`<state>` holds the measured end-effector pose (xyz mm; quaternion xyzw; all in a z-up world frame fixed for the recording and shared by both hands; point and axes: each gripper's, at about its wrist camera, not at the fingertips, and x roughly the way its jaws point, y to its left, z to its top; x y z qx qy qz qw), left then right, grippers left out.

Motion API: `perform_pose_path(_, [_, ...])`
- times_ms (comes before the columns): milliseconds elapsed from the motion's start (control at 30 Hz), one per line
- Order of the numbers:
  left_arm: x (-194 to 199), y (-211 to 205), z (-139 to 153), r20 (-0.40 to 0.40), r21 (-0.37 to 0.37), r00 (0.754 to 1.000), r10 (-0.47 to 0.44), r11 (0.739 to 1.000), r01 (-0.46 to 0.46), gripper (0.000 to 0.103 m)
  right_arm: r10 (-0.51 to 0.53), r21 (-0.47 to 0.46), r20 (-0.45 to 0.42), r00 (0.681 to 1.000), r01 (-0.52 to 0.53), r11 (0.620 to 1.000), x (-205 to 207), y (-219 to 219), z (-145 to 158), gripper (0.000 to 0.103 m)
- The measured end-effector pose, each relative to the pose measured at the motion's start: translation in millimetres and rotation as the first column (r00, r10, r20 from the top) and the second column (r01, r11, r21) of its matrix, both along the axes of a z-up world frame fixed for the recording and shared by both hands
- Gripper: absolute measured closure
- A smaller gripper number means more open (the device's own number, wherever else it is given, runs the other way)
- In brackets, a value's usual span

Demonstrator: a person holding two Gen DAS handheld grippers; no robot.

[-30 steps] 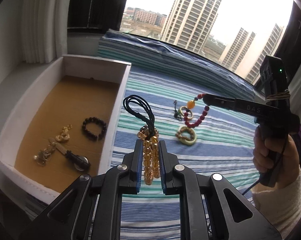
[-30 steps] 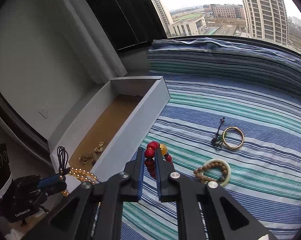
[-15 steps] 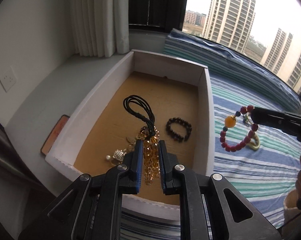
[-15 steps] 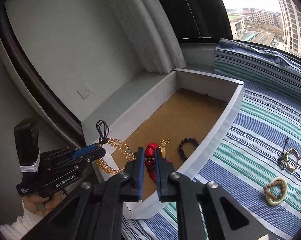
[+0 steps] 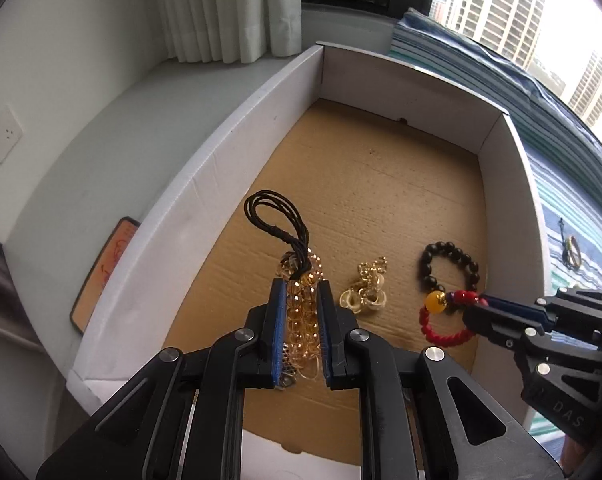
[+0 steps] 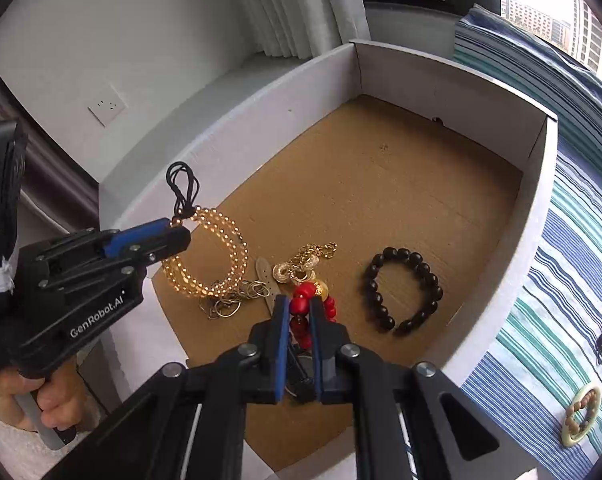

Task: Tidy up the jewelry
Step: 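Carry both bracelets into the white box and open both tools, then move both tools out of the box over the wooden bracelet and bangles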

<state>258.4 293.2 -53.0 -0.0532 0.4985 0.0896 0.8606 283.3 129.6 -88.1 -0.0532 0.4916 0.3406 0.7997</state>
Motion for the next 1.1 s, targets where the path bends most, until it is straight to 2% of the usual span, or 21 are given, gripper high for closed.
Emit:
perform_pose_path(133, [12.1,-0.9,-9.4,-0.008,0.036,1.000,0.015,0.999,-0.014,0.089,-0.009,-0.014,0.023,1.000,0.009,1.000,4.0,5.9,-9.9,0.090])
perform_pose_path(167, [13.4,0.2,-9.3,-0.007,0.039,1.000,0.024,0.999,-0.023,0.087,-0.015,-0.013,0.035,0.999,0.016,1.000,4.3,5.5,-9.4,0.084])
perform_pose_path(200, [14.2,0.4,-7.8,0.001,0.045,0.999,0.033,0.998,-0.033,0.078,-0.017,-0.005,0.040,0.999,0.017,1.000,4.9,4.9,-7.7,0.073])
perform_pose_path(233, [13.5,0.4,-5.4,0.011,0.056,0.999,0.041,0.998,-0.041,0.067,-0.020,0.010,0.040,0.999,0.020,1.000,5.7,3.1,-5.4,0.046])
perform_pose_path(267, [12.7,0.0,-1.5,0.027,0.072,0.998,0.050,0.996,-0.052,0.042,-0.030,0.034,0.042,0.999,0.028,0.999,7.7,-0.3,-1.6,0.033])
perform_pose_path(300, [8.6,-1.2,4.3,0.052,0.087,0.997,0.056,0.994,-0.061,0.021,-0.039,0.060,0.049,0.998,0.036,0.998,6.5,-5.3,3.6,0.033])
perform_pose_path(367, [-2.5,-7.4,16.4,0.104,0.121,0.993,0.050,0.991,-0.062,0.013,-0.053,0.097,0.067,0.996,0.047,0.994,4.4,-15.8,16.7,0.034])
perform_pose_path(467, [-20.4,-24.6,32.3,0.141,0.149,0.990,0.015,0.988,-0.037,0.012,-0.083,0.114,0.151,0.985,0.066,0.991,-11.1,-40.4,40.8,0.034])
perform_pose_path(633, [-57.3,-71.1,53.7,0.214,0.144,0.976,-0.046,0.989,0.015,0.005,-0.143,0.121,0.257,0.956,0.115,0.986,-45.1,-98.9,64.4,0.034])
perform_pose_path(767, [-79.5,-116.5,61.1,0.240,0.126,0.966,-0.097,0.990,0.068,0.004,-0.192,0.109,0.292,0.937,0.167,0.980,-72.1,-149.1,63.4,0.034])
perform_pose_path(900, [-88.3,-161.7,58.8,0.236,0.128,0.957,-0.170,0.981,0.143,0.004,-0.235,0.060,0.319,0.918,0.228,0.972,-91.1,-194.5,55.8,0.034])
perform_pose_path(1100, [-88.9,-209.7,57.9,0.216,0.115,0.947,-0.236,0.970,0.215,0.004,-0.331,0.043,0.303,0.894,0.335,0.941,-103.1,-258.4,48.5,0.034])
